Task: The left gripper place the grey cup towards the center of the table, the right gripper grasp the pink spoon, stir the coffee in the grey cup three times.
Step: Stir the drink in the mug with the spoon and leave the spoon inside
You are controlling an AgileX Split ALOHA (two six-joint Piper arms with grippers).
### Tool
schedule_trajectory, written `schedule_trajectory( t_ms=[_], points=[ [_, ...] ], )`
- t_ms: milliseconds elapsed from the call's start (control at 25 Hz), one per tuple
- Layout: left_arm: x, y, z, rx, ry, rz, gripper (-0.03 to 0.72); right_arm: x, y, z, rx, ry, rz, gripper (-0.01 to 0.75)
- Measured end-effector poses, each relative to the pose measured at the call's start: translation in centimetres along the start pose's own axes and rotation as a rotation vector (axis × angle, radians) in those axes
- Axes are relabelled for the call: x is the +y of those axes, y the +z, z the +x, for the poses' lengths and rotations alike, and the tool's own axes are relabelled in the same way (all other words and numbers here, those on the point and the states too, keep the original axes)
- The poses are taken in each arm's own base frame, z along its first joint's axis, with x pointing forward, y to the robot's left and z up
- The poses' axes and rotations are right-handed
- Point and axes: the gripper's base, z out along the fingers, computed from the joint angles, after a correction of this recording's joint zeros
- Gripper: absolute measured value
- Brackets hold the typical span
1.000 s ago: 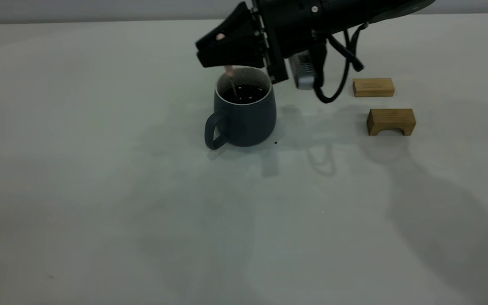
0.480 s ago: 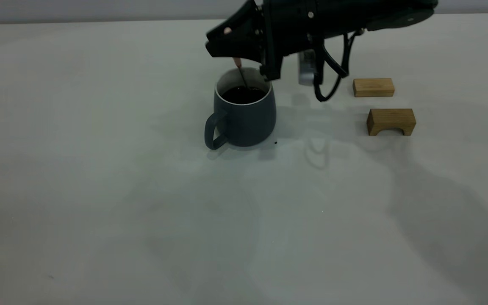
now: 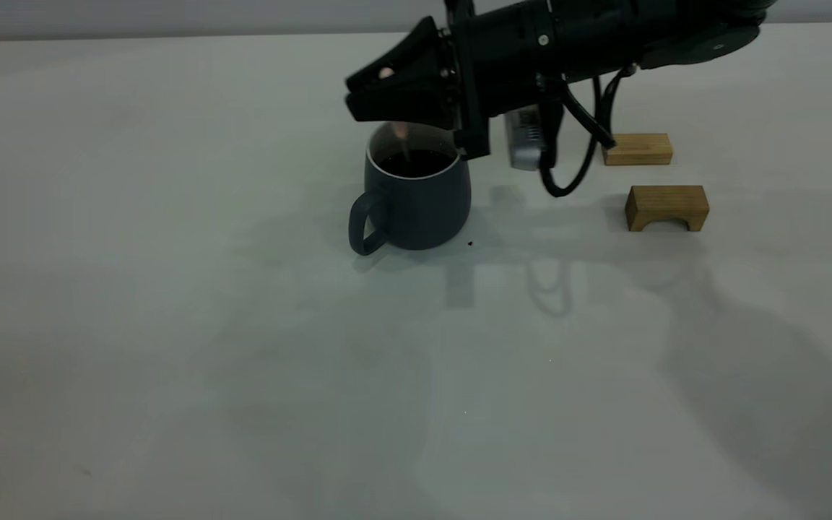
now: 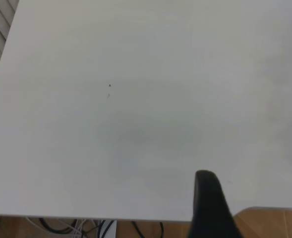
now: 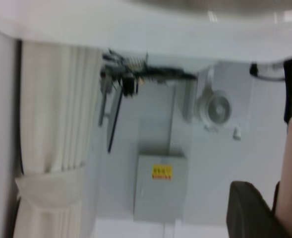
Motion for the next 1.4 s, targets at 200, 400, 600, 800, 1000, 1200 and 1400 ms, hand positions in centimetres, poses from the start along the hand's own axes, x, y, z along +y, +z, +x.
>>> schedule_trajectory(
  t_ms=[200,400,600,800,1000,1200,1400],
  points=[
    [0.0,0.0,0.0,0.000,0.000,0.000,0.530,0.4,0.8,0.7,0.023,-0.022,-0.007,0.119],
    [0.0,0.0,0.0,0.000,0.000,0.000,0.530,1.4,1.1,-0.2,-0.050,-0.037,-0.053,0.119],
    [0.0,0.0,0.0,0.000,0.000,0.000,0.530,1.7,1.1,-1.0,-0.133,-0.033,-0.090,0.119],
    [0.0,0.0,0.0,0.000,0.000,0.000,0.530,1.7,1.0,-1.1,-0.147,-0.033,-0.096,0.119],
    [0.0,0.0,0.0,0.000,0.000,0.000,0.530,1.7,1.1,-1.0,-0.139,-0.133,-0.084,0.164],
    [0.0,0.0,0.0,0.000,0.000,0.000,0.530,1.6,1.1,-0.9,-0.135,-0.334,-0.058,0.441],
    [0.0,0.0,0.0,0.000,0.000,0.000,0.530,1.6,1.0,-0.4,-0.139,-0.498,-0.033,0.558]
  ],
)
